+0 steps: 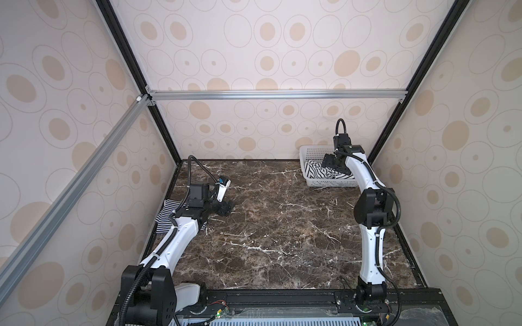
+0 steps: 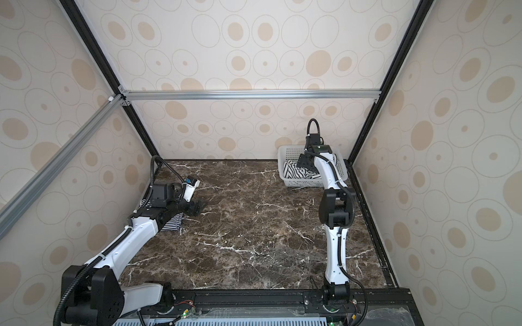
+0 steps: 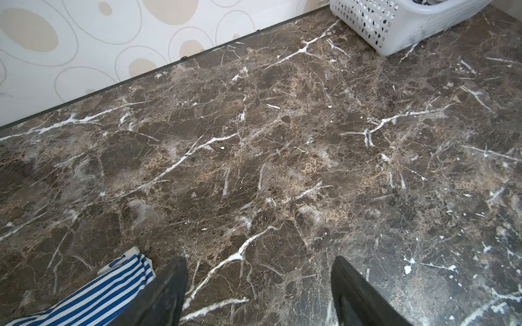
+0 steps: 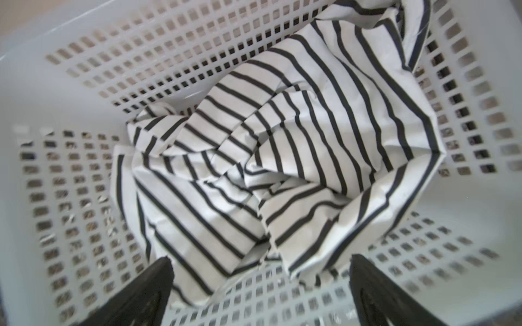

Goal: Fold and stack tank tops
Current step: Pick up the tank top from the basket.

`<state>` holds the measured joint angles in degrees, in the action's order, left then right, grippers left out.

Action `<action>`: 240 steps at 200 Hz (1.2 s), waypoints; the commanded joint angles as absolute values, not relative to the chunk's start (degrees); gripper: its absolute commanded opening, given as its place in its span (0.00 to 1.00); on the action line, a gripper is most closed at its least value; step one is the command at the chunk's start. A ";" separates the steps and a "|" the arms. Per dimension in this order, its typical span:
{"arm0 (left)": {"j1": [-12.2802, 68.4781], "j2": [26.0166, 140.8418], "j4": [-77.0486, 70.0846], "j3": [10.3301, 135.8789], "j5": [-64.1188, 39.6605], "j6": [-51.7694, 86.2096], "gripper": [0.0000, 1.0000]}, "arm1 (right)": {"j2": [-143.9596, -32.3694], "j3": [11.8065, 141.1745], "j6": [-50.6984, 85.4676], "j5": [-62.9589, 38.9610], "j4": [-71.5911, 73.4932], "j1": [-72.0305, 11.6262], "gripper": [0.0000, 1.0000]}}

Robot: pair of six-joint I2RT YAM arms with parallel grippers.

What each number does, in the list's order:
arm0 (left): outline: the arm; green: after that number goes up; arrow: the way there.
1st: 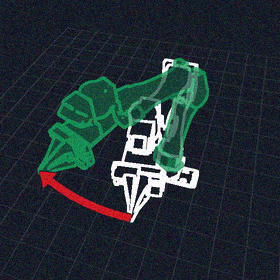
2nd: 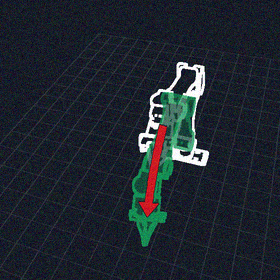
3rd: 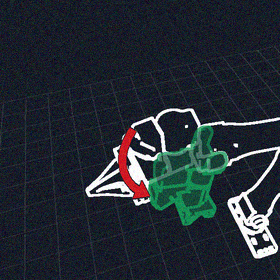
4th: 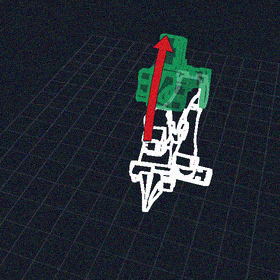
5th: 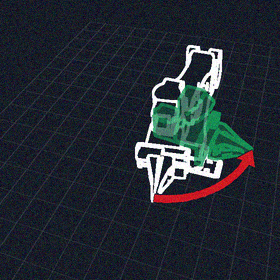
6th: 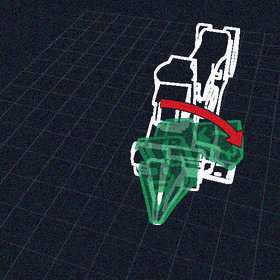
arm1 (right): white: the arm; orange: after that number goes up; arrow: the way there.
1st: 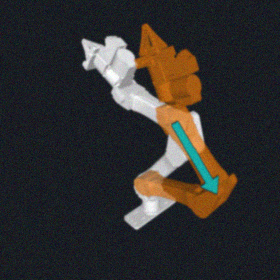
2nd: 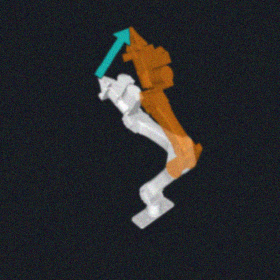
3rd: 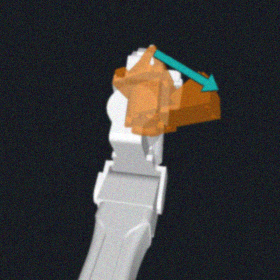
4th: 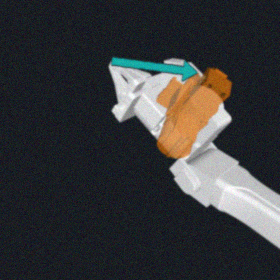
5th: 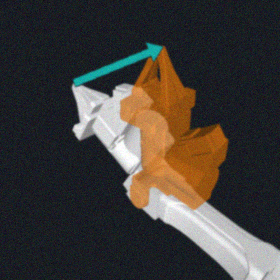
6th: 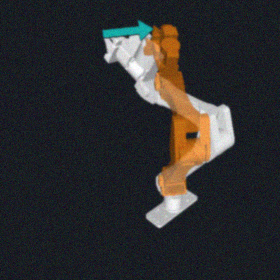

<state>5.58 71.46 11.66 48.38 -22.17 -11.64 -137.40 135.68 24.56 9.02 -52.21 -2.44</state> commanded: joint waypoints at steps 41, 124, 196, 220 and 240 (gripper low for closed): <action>5.93 72.27 12.13 49.12 -21.02 -12.35 0.79 | -145.39 147.58 23.72 9.42 -61.32 2.62 1.00; 6.00 74.41 11.62 50.19 -21.63 -11.16 0.79 | -141.40 138.00 21.40 9.01 -63.75 2.50 0.98; 6.00 73.59 11.60 50.01 -20.93 -11.34 0.79 | -147.07 139.76 23.72 6.41 -66.02 2.97 0.73; 6.01 73.09 11.38 49.83 -20.79 -11.08 0.79 | -145.73 138.36 26.54 3.16 -66.18 3.50 0.46; 5.98 73.04 10.99 49.64 -21.24 -10.90 0.79 | -140.99 132.98 28.02 1.07 -62.71 3.75 0.04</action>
<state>5.65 74.26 11.57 48.38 -21.30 -11.53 -145.29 137.38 25.02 4.45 -62.87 3.20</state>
